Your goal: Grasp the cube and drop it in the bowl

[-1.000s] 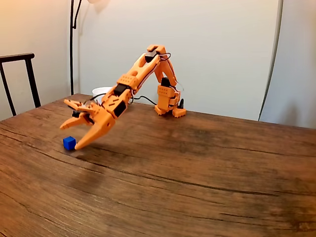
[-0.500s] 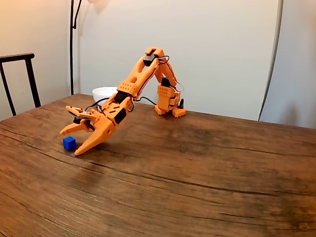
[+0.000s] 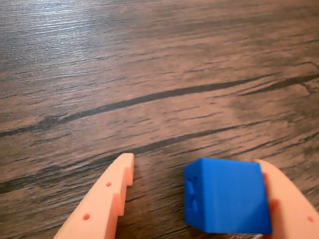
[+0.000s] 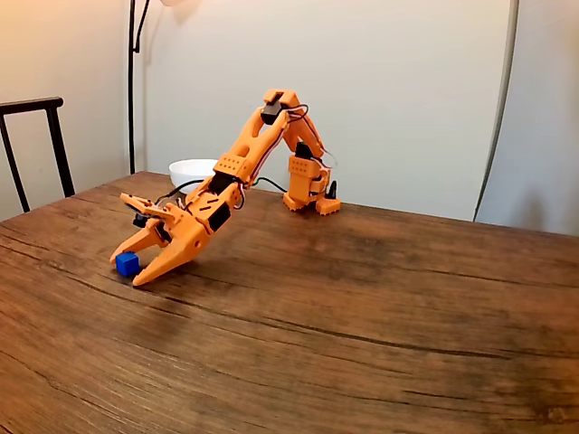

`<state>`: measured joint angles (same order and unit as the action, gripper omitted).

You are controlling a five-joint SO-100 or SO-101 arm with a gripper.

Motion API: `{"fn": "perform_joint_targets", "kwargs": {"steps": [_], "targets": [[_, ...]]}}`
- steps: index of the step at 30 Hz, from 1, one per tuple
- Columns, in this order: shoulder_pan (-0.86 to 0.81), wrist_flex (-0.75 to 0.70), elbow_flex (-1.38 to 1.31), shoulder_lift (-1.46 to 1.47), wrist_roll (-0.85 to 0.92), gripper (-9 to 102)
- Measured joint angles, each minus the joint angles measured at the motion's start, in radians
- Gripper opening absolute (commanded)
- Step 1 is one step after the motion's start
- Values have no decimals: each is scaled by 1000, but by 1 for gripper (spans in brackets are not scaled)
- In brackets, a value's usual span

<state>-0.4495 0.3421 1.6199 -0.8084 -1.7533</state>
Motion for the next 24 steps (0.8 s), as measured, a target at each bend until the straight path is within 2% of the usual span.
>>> {"fn": "perform_joint_targets", "kwargs": {"steps": [13, 24], "targets": [[-17, 0, 3, 0, 109, 17], [-31, 0, 3, 0, 120, 8]]}}
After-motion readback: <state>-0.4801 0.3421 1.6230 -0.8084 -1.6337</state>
